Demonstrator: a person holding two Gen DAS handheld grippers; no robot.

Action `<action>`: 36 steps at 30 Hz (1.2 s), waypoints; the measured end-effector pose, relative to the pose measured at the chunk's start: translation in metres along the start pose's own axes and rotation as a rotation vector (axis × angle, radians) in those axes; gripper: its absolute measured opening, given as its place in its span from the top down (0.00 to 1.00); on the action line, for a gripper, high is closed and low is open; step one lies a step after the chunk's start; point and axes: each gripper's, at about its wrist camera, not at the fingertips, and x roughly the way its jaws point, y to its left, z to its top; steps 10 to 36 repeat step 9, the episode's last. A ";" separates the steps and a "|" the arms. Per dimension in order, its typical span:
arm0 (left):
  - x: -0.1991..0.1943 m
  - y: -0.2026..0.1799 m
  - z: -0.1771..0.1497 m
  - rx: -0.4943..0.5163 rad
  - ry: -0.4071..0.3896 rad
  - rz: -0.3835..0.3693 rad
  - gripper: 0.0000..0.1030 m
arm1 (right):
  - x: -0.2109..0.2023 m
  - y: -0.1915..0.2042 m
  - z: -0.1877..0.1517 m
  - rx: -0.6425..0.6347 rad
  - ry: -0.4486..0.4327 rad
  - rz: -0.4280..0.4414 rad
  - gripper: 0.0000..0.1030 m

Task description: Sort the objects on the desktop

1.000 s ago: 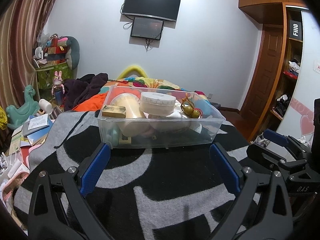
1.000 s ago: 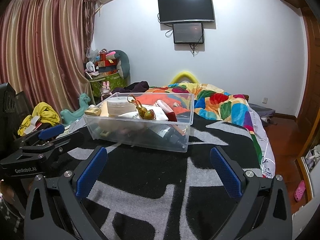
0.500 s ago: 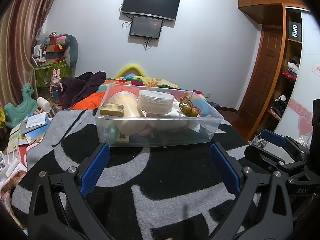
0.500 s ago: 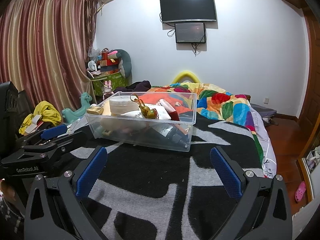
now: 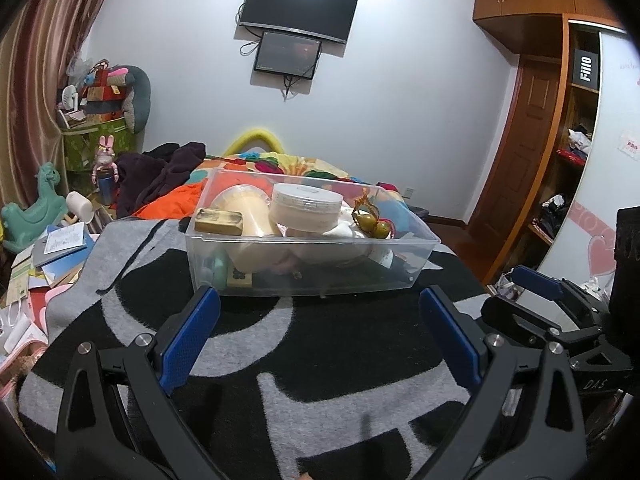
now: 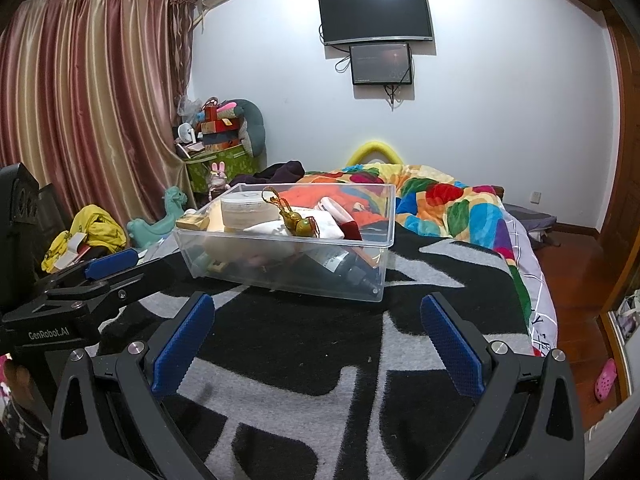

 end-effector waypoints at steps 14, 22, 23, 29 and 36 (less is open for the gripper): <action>-0.006 -0.006 0.002 0.032 -0.021 -0.021 0.02 | 0.001 -0.001 -0.001 0.005 0.002 -0.001 0.00; -0.006 -0.006 0.002 0.032 -0.021 -0.021 0.02 | 0.001 -0.001 -0.001 0.005 0.002 -0.001 0.00; -0.006 -0.006 0.002 0.032 -0.021 -0.021 0.02 | 0.001 -0.001 -0.001 0.005 0.002 -0.001 0.00; -0.006 -0.006 0.002 0.032 -0.021 -0.021 0.02 | 0.001 -0.001 -0.001 0.005 0.002 -0.001 0.00; -0.006 -0.006 0.002 0.032 -0.021 -0.021 0.02 | 0.001 -0.001 -0.001 0.005 0.002 -0.001 0.00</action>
